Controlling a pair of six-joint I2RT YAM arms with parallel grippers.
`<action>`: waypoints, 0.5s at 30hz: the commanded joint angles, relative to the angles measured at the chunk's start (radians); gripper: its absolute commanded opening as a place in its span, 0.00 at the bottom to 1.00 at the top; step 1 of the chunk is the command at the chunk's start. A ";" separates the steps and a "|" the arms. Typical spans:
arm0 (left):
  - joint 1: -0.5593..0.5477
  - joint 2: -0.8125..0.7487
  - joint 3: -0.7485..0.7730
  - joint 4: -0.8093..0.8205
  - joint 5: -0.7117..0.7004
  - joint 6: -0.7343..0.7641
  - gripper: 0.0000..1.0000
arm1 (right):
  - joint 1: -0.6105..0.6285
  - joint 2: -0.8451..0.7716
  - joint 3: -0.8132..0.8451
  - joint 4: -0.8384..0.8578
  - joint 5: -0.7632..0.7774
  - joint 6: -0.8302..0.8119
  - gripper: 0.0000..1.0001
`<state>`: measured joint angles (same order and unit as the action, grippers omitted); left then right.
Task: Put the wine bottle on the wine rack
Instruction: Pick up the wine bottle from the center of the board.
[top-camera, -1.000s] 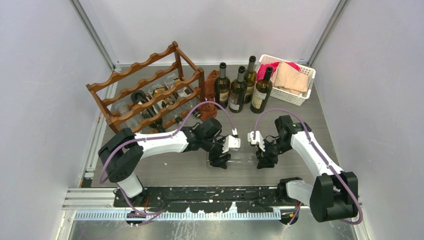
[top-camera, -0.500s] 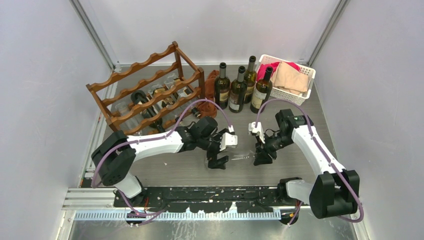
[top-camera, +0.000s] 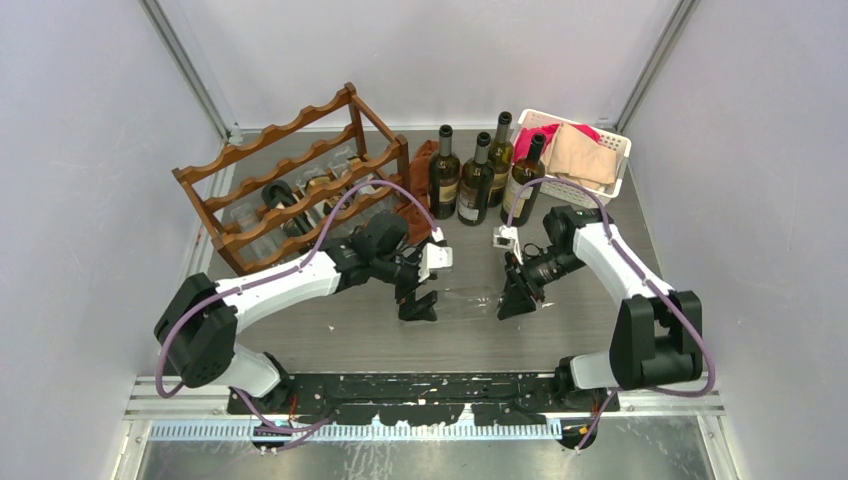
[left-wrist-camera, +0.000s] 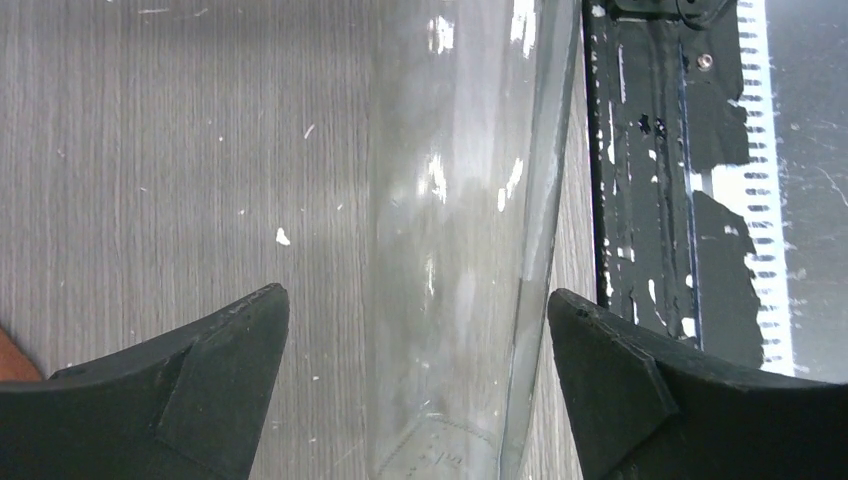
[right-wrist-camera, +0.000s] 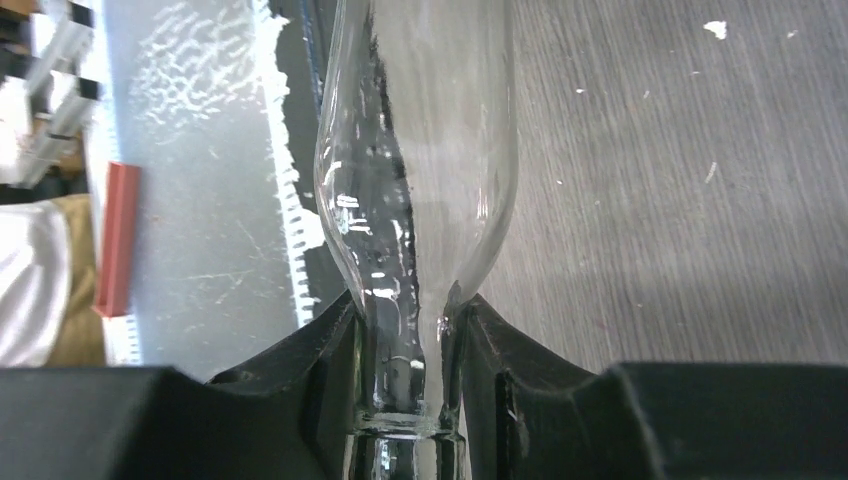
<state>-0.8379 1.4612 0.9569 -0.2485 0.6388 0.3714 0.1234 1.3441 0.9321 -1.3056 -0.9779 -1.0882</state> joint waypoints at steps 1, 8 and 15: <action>0.024 0.015 0.079 -0.150 0.117 0.091 1.00 | 0.008 0.073 0.082 -0.107 -0.174 -0.005 0.01; 0.105 0.046 0.099 -0.262 0.204 0.129 1.00 | 0.006 0.119 0.111 -0.183 -0.170 -0.084 0.01; 0.245 0.064 0.125 -0.325 0.279 0.184 1.00 | 0.005 0.057 0.108 -0.196 -0.141 -0.131 0.01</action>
<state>-0.6407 1.5215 1.0401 -0.5480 0.8757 0.4877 0.1223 1.4784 1.0080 -1.4078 -1.0584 -1.1561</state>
